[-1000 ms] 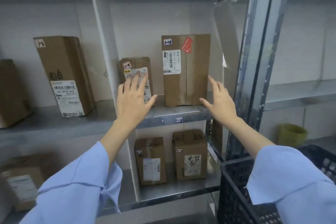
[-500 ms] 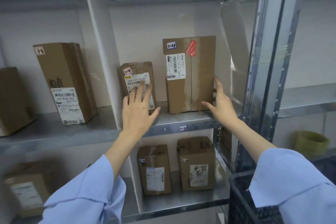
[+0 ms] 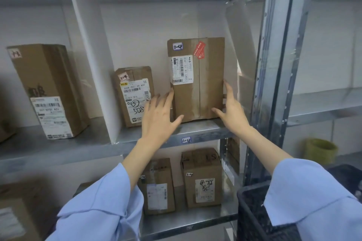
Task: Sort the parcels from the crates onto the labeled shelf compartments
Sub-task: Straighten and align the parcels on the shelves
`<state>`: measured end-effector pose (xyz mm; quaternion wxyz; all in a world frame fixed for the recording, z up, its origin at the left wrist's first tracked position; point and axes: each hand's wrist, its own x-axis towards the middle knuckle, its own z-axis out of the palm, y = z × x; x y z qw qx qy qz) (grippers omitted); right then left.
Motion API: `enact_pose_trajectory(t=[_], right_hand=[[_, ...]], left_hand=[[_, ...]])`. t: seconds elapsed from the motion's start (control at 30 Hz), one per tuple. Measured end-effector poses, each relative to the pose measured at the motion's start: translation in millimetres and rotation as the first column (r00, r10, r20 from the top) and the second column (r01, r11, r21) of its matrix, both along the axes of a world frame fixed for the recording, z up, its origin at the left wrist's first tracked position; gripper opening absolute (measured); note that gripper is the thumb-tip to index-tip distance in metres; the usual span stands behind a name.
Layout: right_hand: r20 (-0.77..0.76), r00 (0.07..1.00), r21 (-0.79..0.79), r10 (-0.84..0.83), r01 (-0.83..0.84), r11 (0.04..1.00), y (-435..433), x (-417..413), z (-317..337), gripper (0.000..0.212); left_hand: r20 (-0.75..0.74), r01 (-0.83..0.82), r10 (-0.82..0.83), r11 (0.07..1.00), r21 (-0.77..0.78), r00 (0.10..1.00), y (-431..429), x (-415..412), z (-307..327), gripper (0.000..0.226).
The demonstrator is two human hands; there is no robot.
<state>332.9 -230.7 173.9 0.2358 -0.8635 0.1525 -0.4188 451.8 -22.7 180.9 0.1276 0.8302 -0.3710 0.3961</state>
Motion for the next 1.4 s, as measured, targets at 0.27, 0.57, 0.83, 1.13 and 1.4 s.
enact_pose_trajectory(t=[0.27,0.57,0.83,1.13,1.4], right_hand=[[0.008,0.997,0.002,-0.075,0.075,0.997,-12,-7,-3,0.102],[0.013,0.997,0.002,-0.071,0.071,0.997,-11,-9,-4,0.103],[0.010,0.999,-0.001,-0.053,0.053,0.999,-10,-8,-10,0.103],[-0.006,0.998,-0.006,-0.062,0.062,0.998,-5,-15,-11,0.100],[-0.035,0.997,0.001,-0.068,0.068,0.998,0,-22,-12,0.099]], left_hand=[[-0.067,0.067,-0.069,0.997,-0.033,0.995,-21,-8,-3,0.089],[-0.028,0.066,-0.068,0.996,-0.056,0.997,2,-1,3,0.081],[0.059,0.116,-0.109,0.986,-0.120,0.992,36,1,-3,0.075],[0.018,0.143,-0.143,0.963,-0.229,0.990,49,-2,-4,0.062],[-0.138,0.081,-0.103,0.985,-0.155,0.985,53,4,-13,0.060]])
